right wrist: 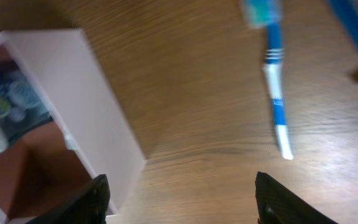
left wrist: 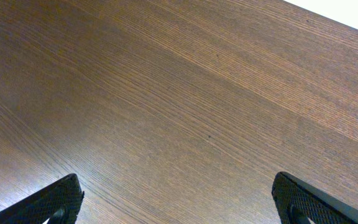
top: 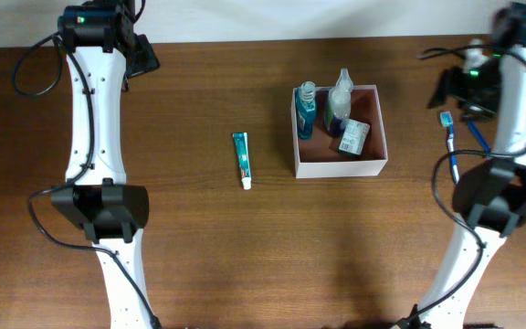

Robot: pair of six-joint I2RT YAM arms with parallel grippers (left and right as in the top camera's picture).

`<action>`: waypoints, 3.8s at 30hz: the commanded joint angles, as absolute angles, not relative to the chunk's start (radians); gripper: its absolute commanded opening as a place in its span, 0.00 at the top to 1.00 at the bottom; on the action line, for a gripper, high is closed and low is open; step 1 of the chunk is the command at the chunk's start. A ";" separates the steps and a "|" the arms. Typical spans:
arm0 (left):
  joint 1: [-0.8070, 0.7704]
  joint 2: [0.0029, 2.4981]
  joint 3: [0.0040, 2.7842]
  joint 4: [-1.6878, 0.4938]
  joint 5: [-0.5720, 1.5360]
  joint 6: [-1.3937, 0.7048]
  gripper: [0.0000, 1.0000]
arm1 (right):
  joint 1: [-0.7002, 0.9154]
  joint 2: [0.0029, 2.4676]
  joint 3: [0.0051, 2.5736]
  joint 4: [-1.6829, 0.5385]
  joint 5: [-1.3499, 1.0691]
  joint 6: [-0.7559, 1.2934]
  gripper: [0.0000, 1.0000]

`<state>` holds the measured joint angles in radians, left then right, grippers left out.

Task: Pack container
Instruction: 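Move the right gripper right toward the blue-white toothbrush, then lower the right gripper and grasp the toothbrush handle, then carry the toothbrush with the right gripper over the pink box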

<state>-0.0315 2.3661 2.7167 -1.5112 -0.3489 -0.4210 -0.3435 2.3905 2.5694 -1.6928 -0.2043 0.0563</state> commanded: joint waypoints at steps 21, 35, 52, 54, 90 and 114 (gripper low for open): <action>-0.030 2.374 2.715 -1.512 -0.356 -0.433 0.00 | -0.390 2.340 2.140 -1.513 -0.006 -0.104 0.01; -0.030 2.374 2.715 -1.512 -0.356 -0.433 0.01 | -0.390 2.364 2.130 -1.382 -0.059 -0.342 0.01; -0.030 2.374 2.715 -1.512 -0.356 -0.433 0.01 | -0.389 2.448 2.123 -1.360 -0.074 -0.389 0.01; -0.030 2.374 2.715 -1.512 -0.356 -0.433 0.01 | -0.389 2.449 2.119 -1.360 -0.074 -0.389 0.02; -0.030 2.374 2.715 -1.512 -0.356 -0.433 0.01 | -0.393 2.449 2.000 -1.315 -0.022 -0.357 0.80; -0.030 2.374 2.715 -1.512 -0.356 -0.433 0.01 | -0.336 2.424 2.598 -1.699 -0.323 -0.193 0.96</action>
<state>-0.0315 2.3661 2.7167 -1.5108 -0.3485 -0.4210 -0.3790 2.4535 2.5000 -1.6924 -0.2100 -0.2565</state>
